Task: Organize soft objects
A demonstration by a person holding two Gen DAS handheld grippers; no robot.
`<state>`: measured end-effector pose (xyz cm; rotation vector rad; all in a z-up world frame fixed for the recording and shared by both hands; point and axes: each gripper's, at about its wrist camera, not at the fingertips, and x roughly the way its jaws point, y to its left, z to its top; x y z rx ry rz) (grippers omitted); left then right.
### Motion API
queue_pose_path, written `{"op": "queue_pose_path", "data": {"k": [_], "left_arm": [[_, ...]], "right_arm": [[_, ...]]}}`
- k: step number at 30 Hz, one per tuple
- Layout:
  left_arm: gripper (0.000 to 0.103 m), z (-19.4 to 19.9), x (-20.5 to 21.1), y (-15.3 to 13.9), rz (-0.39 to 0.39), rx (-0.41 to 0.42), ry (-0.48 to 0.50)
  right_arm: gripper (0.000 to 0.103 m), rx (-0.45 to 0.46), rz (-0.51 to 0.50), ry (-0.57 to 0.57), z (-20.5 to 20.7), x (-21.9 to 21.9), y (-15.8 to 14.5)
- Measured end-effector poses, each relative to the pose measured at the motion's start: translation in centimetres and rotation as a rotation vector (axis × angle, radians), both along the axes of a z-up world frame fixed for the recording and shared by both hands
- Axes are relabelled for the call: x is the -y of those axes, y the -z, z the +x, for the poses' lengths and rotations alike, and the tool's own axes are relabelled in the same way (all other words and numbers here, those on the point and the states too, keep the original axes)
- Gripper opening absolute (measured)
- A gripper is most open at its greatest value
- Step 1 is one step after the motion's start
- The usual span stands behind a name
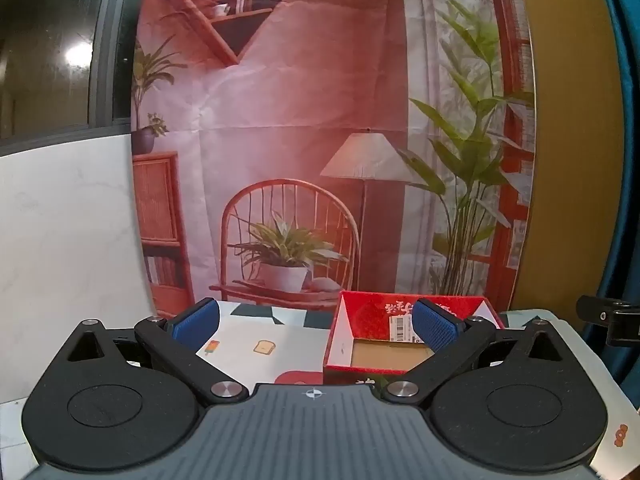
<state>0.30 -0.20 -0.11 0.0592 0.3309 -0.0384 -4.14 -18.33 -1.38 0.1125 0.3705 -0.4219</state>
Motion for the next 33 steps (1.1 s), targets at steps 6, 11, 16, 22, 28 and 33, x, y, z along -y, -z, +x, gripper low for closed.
{"op": "queue_pose_path", "data": {"k": [6, 11, 16, 22, 28, 33], "left_arm": [[0.103, 0.1, -0.1, -0.3, 0.008, 0.005, -0.025], [0.103, 0.2, -0.1, 0.0, 0.002, 0.006, -0.043], [0.103, 0.3, 0.2, 0.0, 0.002, 0.005, -0.055], [0.103, 0.2, 0.3, 0.0, 0.002, 0.008, -0.057], [0.103, 0.3, 0.3, 0.0, 0.002, 0.008, -0.056], [0.103, 0.2, 0.4, 0.1, 0.001, 0.008, -0.056]], "right_arm": [[0.103, -0.005, -0.003, 0.001, 0.2, 0.2, 0.2], [0.103, -0.007, 0.001, 0.001, 0.3, 0.4, 0.1], [0.103, -0.010, 0.007, 0.004, 0.3, 0.6, -0.3], [0.103, -0.010, 0.015, 0.004, 0.2, 0.7, 0.0], [0.103, -0.010, 0.016, 0.004, 0.3, 0.9, 0.0], [0.103, -0.010, 0.016, 0.003, 0.3, 0.9, 0.0]]}}
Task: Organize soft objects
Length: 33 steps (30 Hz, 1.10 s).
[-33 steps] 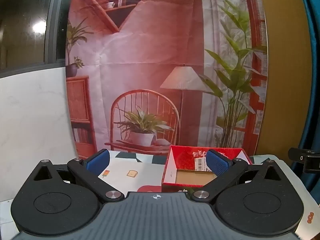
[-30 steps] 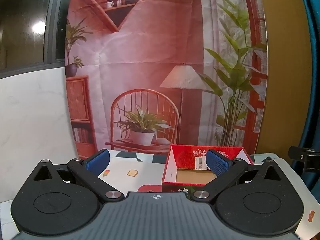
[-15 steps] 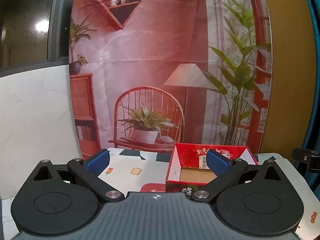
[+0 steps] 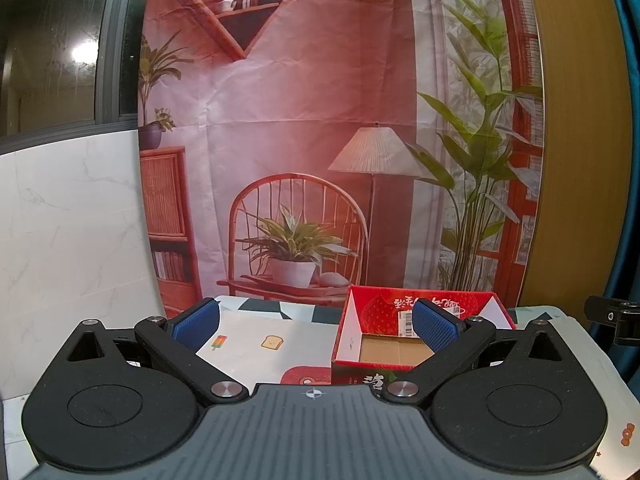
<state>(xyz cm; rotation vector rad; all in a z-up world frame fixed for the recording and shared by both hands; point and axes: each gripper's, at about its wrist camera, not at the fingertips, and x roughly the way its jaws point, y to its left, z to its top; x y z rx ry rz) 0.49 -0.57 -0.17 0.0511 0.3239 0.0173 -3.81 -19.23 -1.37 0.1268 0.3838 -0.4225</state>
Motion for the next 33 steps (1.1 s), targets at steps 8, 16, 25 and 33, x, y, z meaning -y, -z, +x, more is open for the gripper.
{"op": "queue_pose_path", "data": {"k": [8, 16, 25, 33], "left_arm": [[0.103, -0.08, -0.02, 0.04, 0.002, -0.001, 0.004], [0.103, -0.08, -0.08, 0.10, 0.000, -0.002, 0.006], [0.103, -0.15, -0.17, 0.16, -0.006, -0.002, 0.005], [0.103, -0.15, -0.09, 0.14, -0.007, -0.002, 0.006]], "right_arm": [[0.103, 0.000, 0.001, 0.001, -0.01, -0.09, -0.05], [0.103, -0.002, -0.003, -0.005, -0.01, -0.29, -0.06], [0.103, -0.002, -0.003, -0.004, -0.01, -0.30, -0.07], [0.103, -0.002, -0.003, -0.004, -0.03, -0.34, -0.07]]}}
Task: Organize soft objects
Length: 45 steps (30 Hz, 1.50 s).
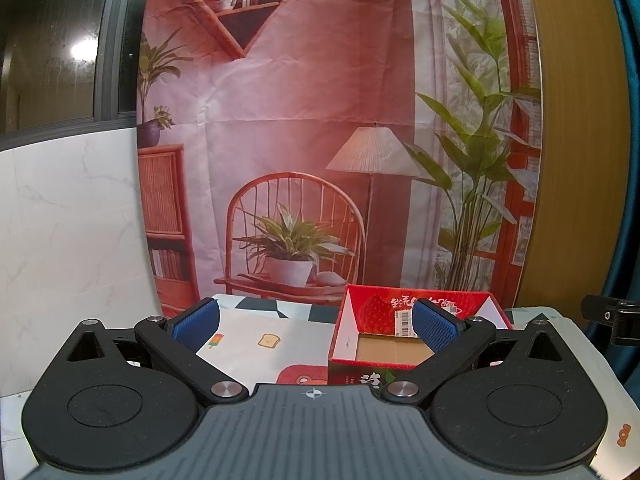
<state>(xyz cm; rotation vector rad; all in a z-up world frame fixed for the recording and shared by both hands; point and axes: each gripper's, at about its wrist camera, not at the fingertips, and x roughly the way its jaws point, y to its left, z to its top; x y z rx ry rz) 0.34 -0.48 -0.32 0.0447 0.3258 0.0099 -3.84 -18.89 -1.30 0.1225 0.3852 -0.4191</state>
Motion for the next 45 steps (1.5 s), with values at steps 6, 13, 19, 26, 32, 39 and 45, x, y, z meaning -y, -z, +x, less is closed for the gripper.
{"op": "queue_pose_path", "data": {"k": [6, 13, 19, 26, 32, 39, 45], "left_arm": [[0.103, -0.1, 0.0, 0.0, -0.001, 0.002, 0.000], [0.103, -0.1, 0.1, 0.0, -0.003, 0.003, 0.002], [0.103, -0.1, 0.1, 0.0, -0.004, 0.003, 0.003], [0.103, 0.2, 0.1, 0.0, -0.016, -0.012, 0.008], [0.103, 0.8, -0.3, 0.6, -0.032, -0.037, 0.017], [0.103, 1.6, -0.7, 3.3, -0.035, -0.083, 0.040], [0.103, 2.1, -0.9, 5.9, -0.039, -0.103, 0.057]], "right_arm": [[0.103, 0.000, 0.000, 0.000, 0.0, 0.0, 0.0], [0.103, 0.001, -0.001, 0.000, 0.0, 0.0, 0.0], [0.103, 0.001, -0.001, 0.000, 0.0, 0.0, 0.0], [0.103, 0.002, 0.001, -0.002, 0.0, -0.2, -0.1], [0.103, 0.025, 0.016, -0.009, -0.1, -0.1, 0.1], [0.103, 0.070, 0.071, -0.039, 0.0, 0.0, 2.5], [0.103, 0.136, 0.161, -0.095, -0.1, 0.3, 5.7]]}}
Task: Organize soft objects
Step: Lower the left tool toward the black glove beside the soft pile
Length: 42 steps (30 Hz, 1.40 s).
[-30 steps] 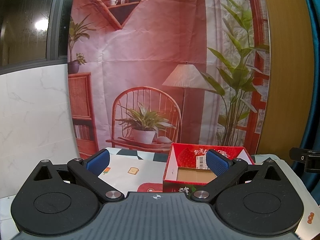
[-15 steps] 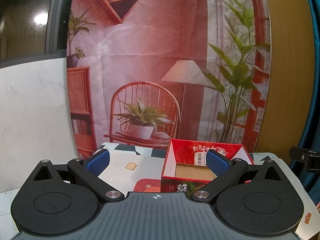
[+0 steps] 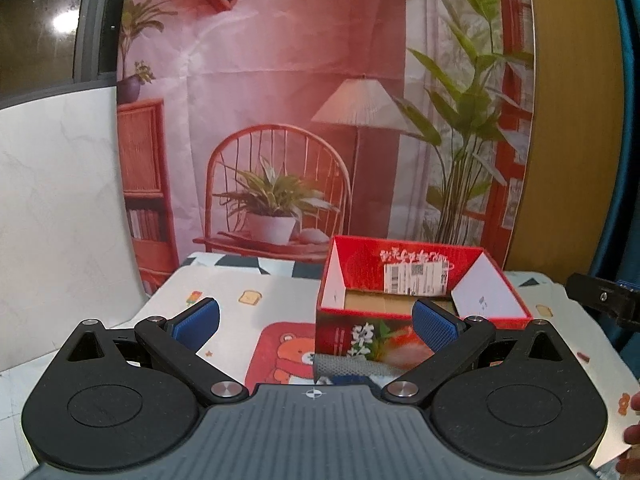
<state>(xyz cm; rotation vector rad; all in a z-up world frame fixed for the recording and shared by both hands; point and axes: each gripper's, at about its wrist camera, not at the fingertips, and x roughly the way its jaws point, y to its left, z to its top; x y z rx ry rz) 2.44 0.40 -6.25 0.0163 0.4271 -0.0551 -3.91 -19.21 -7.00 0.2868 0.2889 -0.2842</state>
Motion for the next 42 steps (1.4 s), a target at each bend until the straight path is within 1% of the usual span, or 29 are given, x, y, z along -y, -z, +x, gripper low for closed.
{"op": "queue_pose_path", "data": {"k": [2, 3, 7, 10, 14, 18, 22, 26, 30, 34, 36, 39, 42], "left_arm": [[0.103, 0.1, 0.0, 1.0, -0.002, -0.021, 0.007], [0.103, 0.3, 0.0, 1.5, -0.005, -0.037, 0.013], [0.103, 0.6, -0.2, 3.9, -0.012, -0.103, 0.041], [0.103, 0.7, -0.8, 5.6, -0.019, -0.141, 0.055], [0.102, 0.7, -1.5, 7.6, -0.017, -0.185, 0.064], [0.101, 1.0, -1.7, 9.0, -0.042, -0.241, 0.096], [0.098, 1.5, -1.7, 10.4, -0.063, -0.287, 0.126], [0.094, 2.0, -1.6, 12.1, -0.073, -0.337, 0.161], [0.089, 2.7, -1.7, 13.5, -0.100, -0.420, 0.175], [0.084, 3.0, -1.9, 14.5, -0.107, -0.443, 0.167], [0.077, 3.1, -1.9, 14.8, -0.110, -0.455, 0.167], [0.069, 3.2, -1.8, 15.1, -0.116, -0.475, 0.183], [0.064, 3.4, -1.7, 15.4, -0.120, -0.498, 0.189]], "right_arm": [[0.103, 0.015, 0.012, 0.004, 0.0, 0.0, 1.0], [0.103, 0.009, 0.014, 0.003, 0.1, 0.0, 1.6], [0.103, -0.048, 0.011, -0.011, 0.5, -0.3, 3.9], [0.103, -0.088, 0.030, -0.056, 0.6, -0.6, 5.3], [0.103, -0.163, -0.021, -0.041, 0.9, -1.5, 6.8], [0.103, -0.208, 0.004, -0.055, 1.0, -1.7, 8.5], [0.103, -0.265, -0.005, -0.076, 1.1, -2.3, 9.8], [0.103, -0.331, 0.020, -0.112, 1.5, -2.5, 11.2], [0.101, -0.388, 0.057, -0.122, 1.9, -2.4, 12.7], [0.096, -0.413, 0.070, -0.135, 1.9, -2.6, 13.2], [0.095, -0.417, 0.068, -0.144, 1.9, -2.8, 13.3], [0.088, -0.440, 0.074, -0.153, 1.9, -2.9, 13.5], [0.082, -0.459, 0.089, -0.161, 1.8, -2.9, 13.9]]}}
